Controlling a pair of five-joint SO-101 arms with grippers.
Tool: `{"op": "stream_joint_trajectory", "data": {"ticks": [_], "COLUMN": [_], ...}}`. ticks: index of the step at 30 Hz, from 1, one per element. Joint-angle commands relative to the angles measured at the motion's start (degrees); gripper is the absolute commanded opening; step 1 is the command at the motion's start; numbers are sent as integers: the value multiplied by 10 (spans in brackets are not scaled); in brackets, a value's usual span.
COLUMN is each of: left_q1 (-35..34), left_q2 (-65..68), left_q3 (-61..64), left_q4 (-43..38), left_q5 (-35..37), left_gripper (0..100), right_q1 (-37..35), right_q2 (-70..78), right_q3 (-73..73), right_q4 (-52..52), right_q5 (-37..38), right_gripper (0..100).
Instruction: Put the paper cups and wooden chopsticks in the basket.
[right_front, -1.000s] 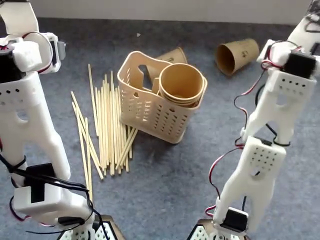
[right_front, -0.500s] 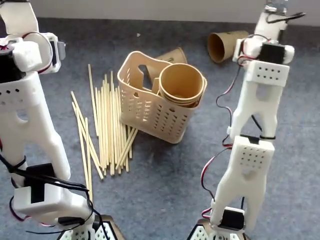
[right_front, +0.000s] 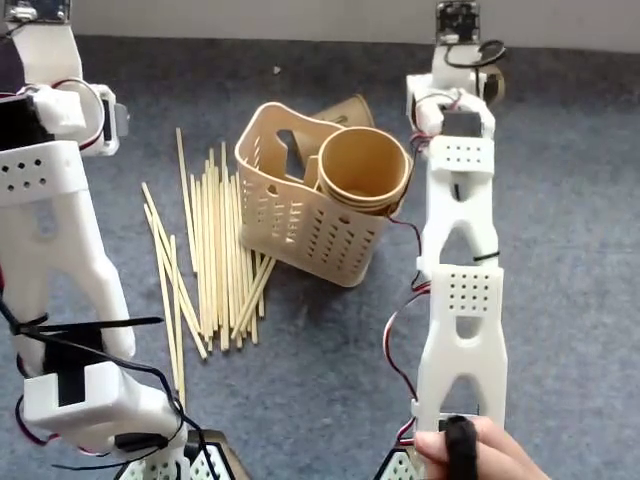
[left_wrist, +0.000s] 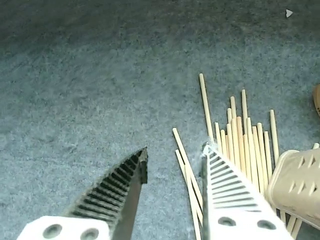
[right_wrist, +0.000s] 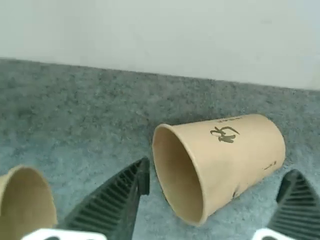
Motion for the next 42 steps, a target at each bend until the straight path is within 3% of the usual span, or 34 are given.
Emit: {"op": "stream_joint_trajectory", "data": {"ticks": [1, 7, 12, 16, 22, 27, 31, 36, 42], "left_q1": [-11, -12, -12, -12, -11, -11, -10, -9, -11], "left_q2": [-13, -13, -13, -13, -13, -13, -13, -13, -13], "left_q3": [-2, 0, 0, 0, 0, 0, 0, 1, 2], "left_q4": [-10, -10, -10, -10, -10, -10, -6, -5, -5], "left_q5": [-3, -3, -3, -2, 0, 0, 2, 2, 2], "left_gripper": [182, 182, 182, 182, 181, 181, 180, 179, 178], "right_q1": [-3, 23, 67, 103, 139, 163, 138, 137, 25], "right_q2": [17, 64, 65, 63, 57, -80, -208, -400, -694], "right_q3": [-3, -13, -45, -95, -288, -262, -256, -74, 272], "right_q4": [-39, -54, -54, -30, 174, 411, 565, 560, 560], "right_q5": [64, 134, 170, 167, 86, 81, 77, 7, -11], "right_gripper": [331, 217, 5, 3, 5, 5, 5, 5, 5]}}
